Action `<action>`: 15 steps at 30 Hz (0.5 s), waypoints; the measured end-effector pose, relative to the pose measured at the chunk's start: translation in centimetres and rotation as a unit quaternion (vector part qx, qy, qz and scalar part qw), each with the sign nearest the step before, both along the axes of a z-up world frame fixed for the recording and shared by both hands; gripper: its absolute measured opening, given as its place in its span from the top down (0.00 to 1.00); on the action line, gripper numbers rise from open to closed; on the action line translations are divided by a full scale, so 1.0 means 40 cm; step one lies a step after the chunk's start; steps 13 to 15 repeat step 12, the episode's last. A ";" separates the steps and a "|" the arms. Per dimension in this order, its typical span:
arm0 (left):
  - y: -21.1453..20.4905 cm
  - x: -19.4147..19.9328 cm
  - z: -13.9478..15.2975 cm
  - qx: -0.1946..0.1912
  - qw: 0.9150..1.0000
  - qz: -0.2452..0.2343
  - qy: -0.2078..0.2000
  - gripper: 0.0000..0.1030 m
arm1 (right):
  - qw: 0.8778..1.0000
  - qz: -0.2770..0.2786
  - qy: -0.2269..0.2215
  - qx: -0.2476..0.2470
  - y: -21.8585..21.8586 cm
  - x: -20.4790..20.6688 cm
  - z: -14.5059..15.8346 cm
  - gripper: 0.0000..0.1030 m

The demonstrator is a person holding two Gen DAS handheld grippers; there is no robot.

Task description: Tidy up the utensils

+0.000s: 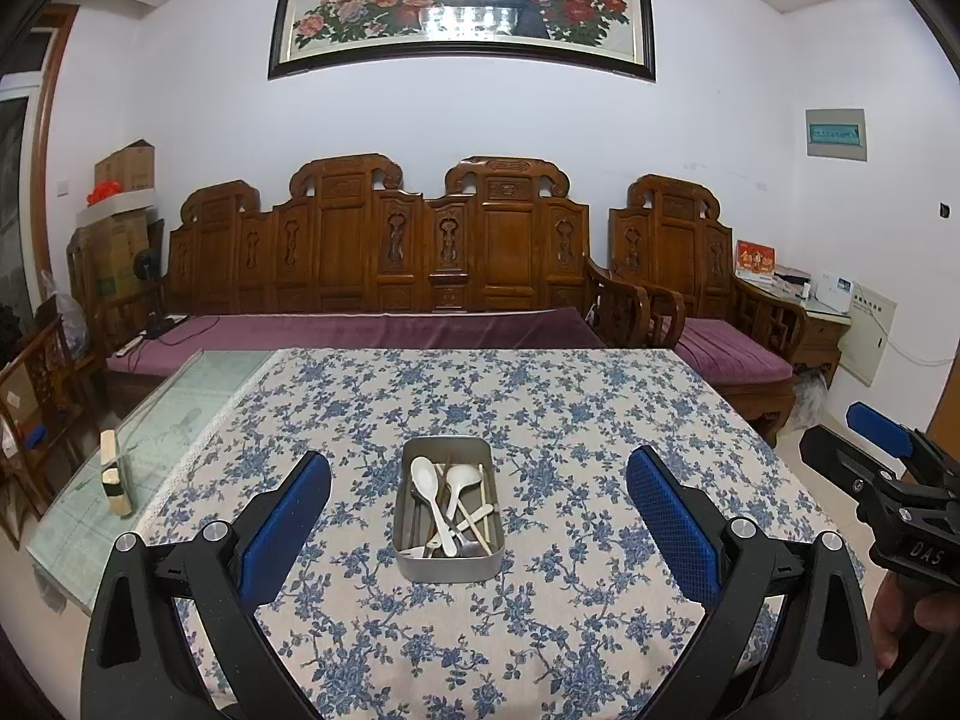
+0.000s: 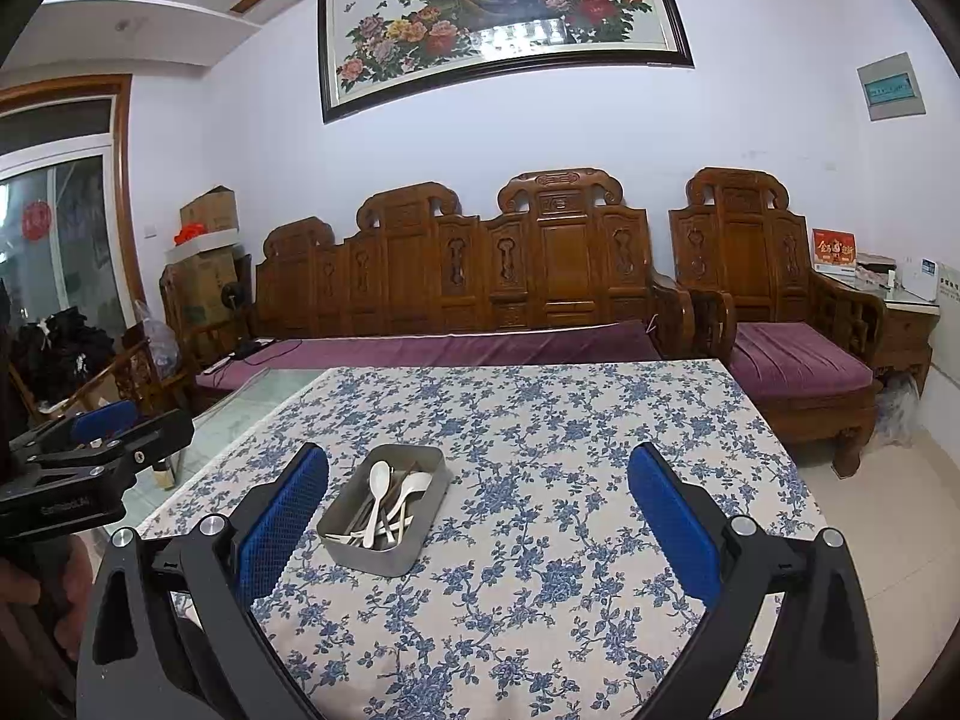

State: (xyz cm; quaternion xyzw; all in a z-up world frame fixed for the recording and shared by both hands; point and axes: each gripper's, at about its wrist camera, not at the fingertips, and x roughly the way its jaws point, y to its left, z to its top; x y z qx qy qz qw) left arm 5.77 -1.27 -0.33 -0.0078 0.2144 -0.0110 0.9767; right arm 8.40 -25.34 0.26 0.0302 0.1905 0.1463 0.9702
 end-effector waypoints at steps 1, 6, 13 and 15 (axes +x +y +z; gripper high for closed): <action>0.000 0.000 0.000 0.000 1.000 0.000 0.000 0.07 | 1.000 0.000 0.000 0.000 0.001 0.000 0.000 0.02; 0.002 0.002 0.002 0.000 1.000 0.001 0.000 0.07 | 1.000 0.000 0.001 0.000 0.002 0.000 -0.001 0.02; 0.003 0.002 0.004 0.001 1.000 -0.001 -0.001 0.07 | 1.000 -0.001 0.000 0.001 0.002 0.000 -0.001 0.02; 0.003 0.002 0.004 0.001 1.000 -0.001 -0.001 0.07 | 1.000 -0.001 0.000 0.001 0.002 0.000 -0.001 0.02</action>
